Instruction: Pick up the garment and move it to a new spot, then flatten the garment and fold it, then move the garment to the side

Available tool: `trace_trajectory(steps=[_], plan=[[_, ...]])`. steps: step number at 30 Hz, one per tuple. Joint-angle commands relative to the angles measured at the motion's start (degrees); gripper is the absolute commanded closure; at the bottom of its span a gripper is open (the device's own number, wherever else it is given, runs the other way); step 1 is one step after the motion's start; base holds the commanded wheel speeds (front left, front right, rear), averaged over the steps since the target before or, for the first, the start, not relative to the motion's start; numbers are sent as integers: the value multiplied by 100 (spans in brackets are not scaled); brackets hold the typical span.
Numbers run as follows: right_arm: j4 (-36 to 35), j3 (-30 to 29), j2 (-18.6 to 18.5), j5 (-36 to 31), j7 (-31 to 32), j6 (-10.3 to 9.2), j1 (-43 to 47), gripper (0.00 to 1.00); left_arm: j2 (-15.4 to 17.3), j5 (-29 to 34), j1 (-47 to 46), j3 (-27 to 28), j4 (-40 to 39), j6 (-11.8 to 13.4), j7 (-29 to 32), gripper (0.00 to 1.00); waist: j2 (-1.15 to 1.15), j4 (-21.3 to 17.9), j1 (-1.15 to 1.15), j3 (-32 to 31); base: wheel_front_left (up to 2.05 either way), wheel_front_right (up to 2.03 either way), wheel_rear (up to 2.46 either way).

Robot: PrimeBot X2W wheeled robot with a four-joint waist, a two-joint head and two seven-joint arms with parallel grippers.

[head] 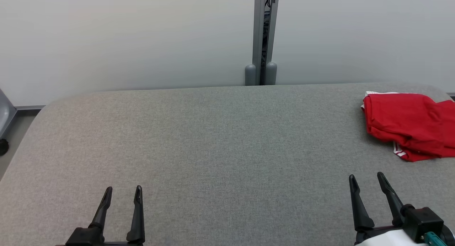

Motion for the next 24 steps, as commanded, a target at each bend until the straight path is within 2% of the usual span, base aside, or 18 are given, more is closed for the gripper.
trace_trajectory(steps=[1,5,6,10,24], plan=[[17,-1,-9,0,-27,0,79,0,19,4,-58,0,25,-16,-24,0,0,12,0,6,0,0,0],[33,35,-9,12,-27,0,58,0,19,2,-81,17,78,70,-24,0,0,23,0,21,0,0,0],[23,35,8,7,1,0,14,100,-2,-10,3,1,87,51,2,100,0,23,0,21,0,0,0],[126,37,40,79,18,0,65,100,-21,-84,58,-14,211,39,37,100,0,23,0,23,0,0,0],[52,-202,-102,1779,379,0,38,100,-6,-1641,-235,-42,303,-84,325,100,0,12,0,54,0,0,0]])
